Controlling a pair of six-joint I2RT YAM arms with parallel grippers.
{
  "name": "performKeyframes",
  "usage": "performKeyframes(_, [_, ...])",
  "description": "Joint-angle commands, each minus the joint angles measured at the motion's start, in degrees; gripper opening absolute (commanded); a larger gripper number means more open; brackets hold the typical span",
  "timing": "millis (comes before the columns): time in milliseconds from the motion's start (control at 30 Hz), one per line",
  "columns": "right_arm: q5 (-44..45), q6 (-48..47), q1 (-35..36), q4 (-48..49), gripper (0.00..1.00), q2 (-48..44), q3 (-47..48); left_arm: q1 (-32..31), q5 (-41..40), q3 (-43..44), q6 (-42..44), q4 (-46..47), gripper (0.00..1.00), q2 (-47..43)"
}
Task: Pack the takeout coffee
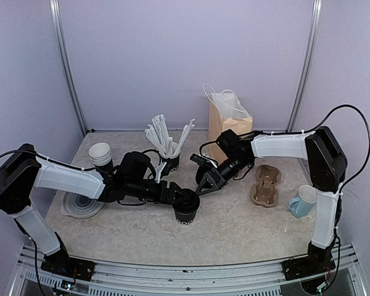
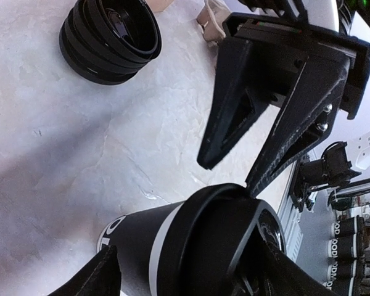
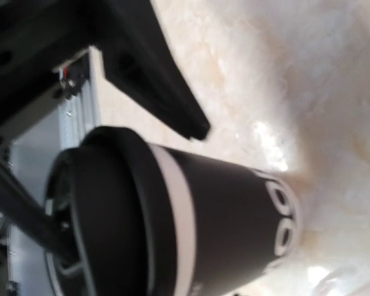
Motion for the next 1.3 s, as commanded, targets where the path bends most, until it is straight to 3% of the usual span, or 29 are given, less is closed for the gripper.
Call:
performKeyframes(0, [4.0, -4.6, 0.7, 0.7, 0.36, -3.4, -1.9, -1.4, -5.3, 0.6, 3.3, -7.9, 0.77, -5.1])
performKeyframes(100, [4.2, -6.2, 0.8, -0.2, 0.4, -5.5, -1.4, -1.4, -6.7, 1.5, 3.7, -9.3, 0.82, -7.8])
performKeyframes(133, [4.4, -6.6, 0.7, -0.4, 0.41, -5.8, -1.2, -1.4, -7.0, 1.5, 3.4, -9.5, 0.96, -8.5])
performKeyframes(167, [4.6, -6.9, 0.7, -0.8, 0.43, -5.9, -1.0, -1.3, -7.2, 1.6, 3.3, -9.7, 0.99, -8.9])
performKeyframes(400, [6.6, -9.2, 0.7, -1.6, 0.47, -7.2, -2.4, -0.1, -11.9, 1.5, 2.8, -12.3, 0.99, -13.2])
performKeyframes(500, [9.1, -11.0, 1.6, -0.8, 0.54, -9.0, -4.5, 2.4, -13.3, 1.8, 1.6, -14.2, 0.99, -14.2])
performKeyframes(700, [14.8, -13.1, 5.6, -2.2, 0.61, -8.4, -2.4, 3.4, -11.2, 4.5, 3.1, -16.1, 0.96, -8.8])
performKeyframes(867, [19.2, -11.9, 6.0, -3.2, 0.58, -5.3, 1.2, 3.6, -10.8, 3.2, 2.0, -12.7, 0.84, -8.0])
performKeyframes(1267, [24.6, -10.9, 3.2, -5.2, 0.55, -0.2, 11.1, 3.5, -9.4, -2.1, 0.3, -10.9, 0.77, -11.9])
